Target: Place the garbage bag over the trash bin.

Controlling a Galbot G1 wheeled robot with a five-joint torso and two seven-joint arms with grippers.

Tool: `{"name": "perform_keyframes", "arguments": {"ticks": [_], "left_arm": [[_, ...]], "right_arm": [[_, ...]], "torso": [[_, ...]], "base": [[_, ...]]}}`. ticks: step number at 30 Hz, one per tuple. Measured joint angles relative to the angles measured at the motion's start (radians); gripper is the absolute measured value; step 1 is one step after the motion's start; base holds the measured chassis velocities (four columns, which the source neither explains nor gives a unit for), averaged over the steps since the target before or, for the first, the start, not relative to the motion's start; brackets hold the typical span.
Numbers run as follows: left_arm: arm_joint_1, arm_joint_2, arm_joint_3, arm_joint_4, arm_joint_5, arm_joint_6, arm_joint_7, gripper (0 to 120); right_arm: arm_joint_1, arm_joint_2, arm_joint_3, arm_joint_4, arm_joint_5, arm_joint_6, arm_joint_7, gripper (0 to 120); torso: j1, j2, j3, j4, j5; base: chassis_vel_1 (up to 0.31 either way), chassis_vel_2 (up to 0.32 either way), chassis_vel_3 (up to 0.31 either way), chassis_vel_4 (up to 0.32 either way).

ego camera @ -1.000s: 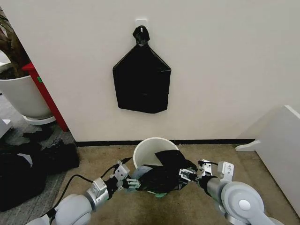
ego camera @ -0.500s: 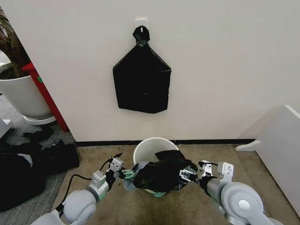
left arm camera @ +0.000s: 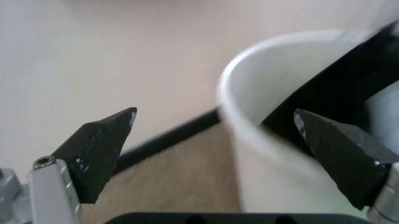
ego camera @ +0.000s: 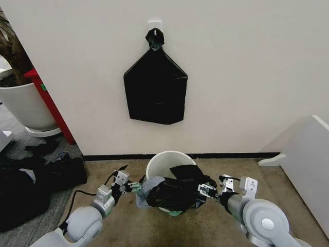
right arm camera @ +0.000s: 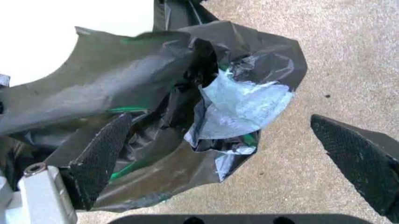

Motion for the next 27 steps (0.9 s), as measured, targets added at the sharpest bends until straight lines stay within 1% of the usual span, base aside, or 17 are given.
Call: {"name": "perform_keyframes", "arguments": {"ticks": [2,3,5,6,8,11,18,20,22,25,27], "left_arm": [[0.038,0.036,-0.007,-0.075,0.004,-0.024,0.028,100],[0.048,0.051,-0.008,-0.096,0.012,-0.033,0.042,100],[0.078,0.108,-0.009,-0.160,0.056,-0.062,0.100,100],[0.078,0.108,-0.009,-0.160,0.056,-0.062,0.100,100],[0.076,0.129,0.006,-0.174,0.093,-0.077,0.132,100],[0.052,0.128,0.024,-0.168,0.122,-0.079,0.143,100],[0.040,0.133,0.012,-0.161,0.126,-0.072,0.125,100],[0.034,0.138,0.000,-0.165,0.106,-0.075,0.127,100],[0.036,0.152,0.004,-0.186,0.085,-0.078,0.160,100],[0.050,0.175,0.019,-0.212,0.101,-0.090,0.248,100],[0.053,0.179,0.024,-0.217,0.109,-0.091,0.267,100]], "right_arm": [[-0.007,0.003,0.001,0.000,-0.005,0.001,0.000,100],[-0.008,0.005,0.001,0.001,-0.006,0.001,0.000,100],[-0.008,0.012,0.000,0.001,-0.008,0.001,-0.001,100],[-0.008,0.012,0.000,0.001,-0.008,0.001,-0.001,100],[-0.002,0.019,-0.007,0.000,-0.011,0.002,-0.001,100],[-0.001,0.026,-0.014,0.003,-0.012,0.003,-0.001,100],[-0.023,0.025,-0.004,0.006,-0.022,0.004,-0.003,100],[-0.024,0.024,-0.002,0.002,-0.024,0.005,-0.007,100],[-0.017,0.026,-0.007,-0.007,-0.025,0.005,-0.008,100],[0.000,0.031,-0.020,-0.014,-0.024,0.006,-0.008,100],[0.002,0.031,-0.022,-0.015,-0.024,0.006,-0.007,100]], "torso": [[0.000,0.000,0.000,0.0000,0.0001],[0.000,0.000,0.000,0.0001,0.0001],[0.000,0.000,0.000,0.0002,0.0005],[0.000,0.000,0.000,0.0002,0.0005],[0.000,0.000,0.000,0.0001,0.0003],[0.000,0.000,0.000,0.0001,0.0001],[0.000,0.000,0.000,0.0000,0.0001],[0.000,0.000,0.000,0.0000,0.0001],[0.000,0.000,0.000,-0.0001,0.0000],[0.000,0.000,0.000,0.0001,0.0001],[0.000,0.000,0.000,0.0002,0.0000]], "base": [[0.000,0.000,0.000,0.000],[0.000,0.000,0.000,0.000],[0.000,0.000,0.000,0.000],[0.000,0.000,0.000,0.000],[0.000,0.000,0.000,0.000],[0.000,0.000,0.000,0.000],[0.000,0.000,0.000,0.000],[0.000,0.000,0.000,0.000],[0.000,0.000,0.000,0.000],[0.000,0.000,0.000,0.000],[0.000,0.000,0.000,0.000]]}}
